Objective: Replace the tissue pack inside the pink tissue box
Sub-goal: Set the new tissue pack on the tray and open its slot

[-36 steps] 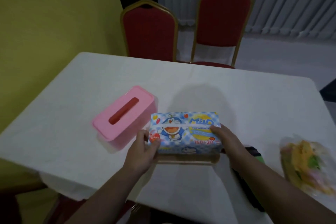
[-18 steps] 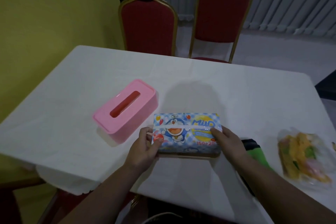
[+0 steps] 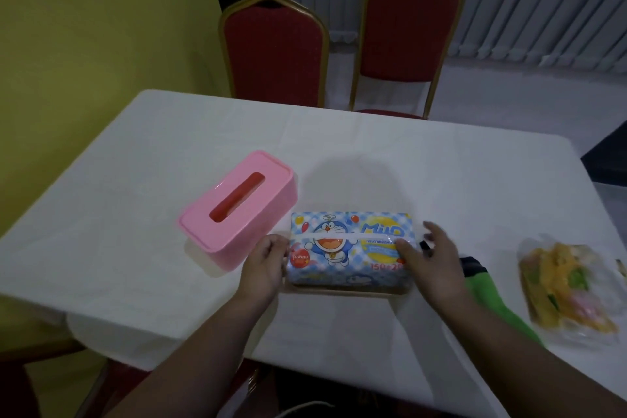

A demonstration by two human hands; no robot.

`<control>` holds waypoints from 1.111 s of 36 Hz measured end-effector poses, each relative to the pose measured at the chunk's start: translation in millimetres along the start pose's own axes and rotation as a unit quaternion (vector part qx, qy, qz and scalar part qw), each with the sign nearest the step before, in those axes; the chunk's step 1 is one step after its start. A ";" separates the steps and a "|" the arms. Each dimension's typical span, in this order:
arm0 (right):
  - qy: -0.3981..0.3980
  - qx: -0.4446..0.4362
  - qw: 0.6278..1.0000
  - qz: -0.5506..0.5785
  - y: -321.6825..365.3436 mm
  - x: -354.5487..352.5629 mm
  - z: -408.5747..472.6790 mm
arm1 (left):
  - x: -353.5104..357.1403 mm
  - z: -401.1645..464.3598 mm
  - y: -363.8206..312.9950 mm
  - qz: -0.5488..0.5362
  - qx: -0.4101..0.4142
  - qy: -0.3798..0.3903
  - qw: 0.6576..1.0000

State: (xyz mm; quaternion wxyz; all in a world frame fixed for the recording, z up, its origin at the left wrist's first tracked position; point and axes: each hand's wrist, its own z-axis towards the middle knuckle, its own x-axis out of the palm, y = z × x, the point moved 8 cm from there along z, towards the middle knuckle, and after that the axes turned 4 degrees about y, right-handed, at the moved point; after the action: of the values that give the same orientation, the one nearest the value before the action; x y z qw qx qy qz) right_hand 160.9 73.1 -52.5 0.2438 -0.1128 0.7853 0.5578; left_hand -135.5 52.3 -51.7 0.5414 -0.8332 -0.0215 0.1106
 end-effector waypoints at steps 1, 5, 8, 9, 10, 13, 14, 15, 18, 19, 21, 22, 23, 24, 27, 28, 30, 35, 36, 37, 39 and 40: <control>-0.051 -0.044 0.997 -0.044 14.4 -7.8 -4.4 | -1.0 1.8 -2.2 -0.001 -0.004 -0.005 1.000; -0.098 -0.217 0.954 -0.184 82.3 6.1 -25.7 | -2.5 5.4 -10.8 0.042 -0.016 -0.004 0.999; -0.002 -0.314 0.917 -0.244 122.9 54.2 -37.5 | -4.8 9.0 -10.4 0.035 -0.042 0.008 0.998; 0.034 -0.337 0.899 -0.277 133.4 72.5 -43.0 | -6.7 10.5 -10.5 0.034 -0.047 0.012 0.998; 0.074 -0.348 0.881 -0.312 141.5 90.7 -48.4 | -8.7 12.2 -10.3 0.035 -0.052 0.016 0.998; 0.143 -0.340 0.847 -0.383 151.0 129.5 -55.7 | -9.7 14.1 -12.9 0.044 -0.060 0.037 0.997; 0.148 -0.335 0.842 -0.397 152.7 138.6 -57.0 | -10.4 13.8 -15.0 0.047 -0.058 0.043 0.996; 0.148 -0.330 0.837 -0.410 153.6 144.9 -56.9 | -9.9 13.6 -17.5 0.048 -0.054 0.049 0.996; 0.156 -0.305 0.830 -0.440 150.7 159.1 -53.1 | -11.7 14.9 -18.7 0.053 -0.056 0.056 0.996; 0.159 -0.295 0.830 -0.445 150.0 162.6 -51.5 | -14.0 15.9 -18.0 0.056 -0.058 0.054 0.995; 0.155 -0.280 0.832 -0.454 151.8 165.7 -47.6 | -16.8 17.8 -18.8 0.068 -0.056 0.053 0.995; 0.157 -0.271 0.831 -0.460 152.8 168.0 -46.4 | -18.5 18.4 -18.6 0.075 -0.056 0.055 0.994; 0.157 -0.262 0.829 -0.467 153.4 169.1 -44.3 | -18.7 19.1 -18.0 0.080 -0.056 0.059 0.993; 0.160 -0.253 0.828 -0.474 154.0 171.0 -43.6 | -19.7 19.3 -17.6 0.084 -0.055 0.062 0.993; 0.167 -0.242 0.822 -0.488 154.4 173.8 -41.7 | -25.0 22.1 -18.6 0.074 -0.028 0.035 0.996; 0.167 -0.242 0.820 -0.491 154.2 174.5 -41.6 | -28.1 22.4 -19.9 0.065 -0.014 0.021 0.998; 0.165 -0.245 0.821 -0.488 153.7 175.4 -41.6 | -26.9 23.1 -19.1 0.043 0.000 0.042 0.998; 0.177 -0.222 0.836 -0.470 148.8 174.1 -38.5 | -2.5 28.1 -3.6 -0.037 -0.048 0.245 0.968; 0.182 -0.214 0.844 -0.456 148.0 173.5 -37.2 | 1.0 28.2 -3.3 -0.055 -0.051 0.276 0.958; 0.188 -0.201 0.857 -0.436 148.3 171.0 -36.0 | 5.8 26.4 -5.1 -0.066 -0.053 0.305 0.948; 0.204 -0.178 0.880 -0.391 148.3 165.7 -33.7 | 11.0 25.0 -7.7 -0.065 -0.040 0.333 0.940; 0.210 -0.164 0.893 -0.363 148.7 161.7 -32.5 | 12.1 25.1 -8.7 -0.056 -0.030 0.332 0.941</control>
State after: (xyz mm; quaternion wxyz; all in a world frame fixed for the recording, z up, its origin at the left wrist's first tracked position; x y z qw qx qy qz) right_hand -52.7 110.5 -4.2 0.2366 -0.5435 0.6195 0.5146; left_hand -128.2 80.3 -55.6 0.4975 -0.8360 0.1101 -0.2036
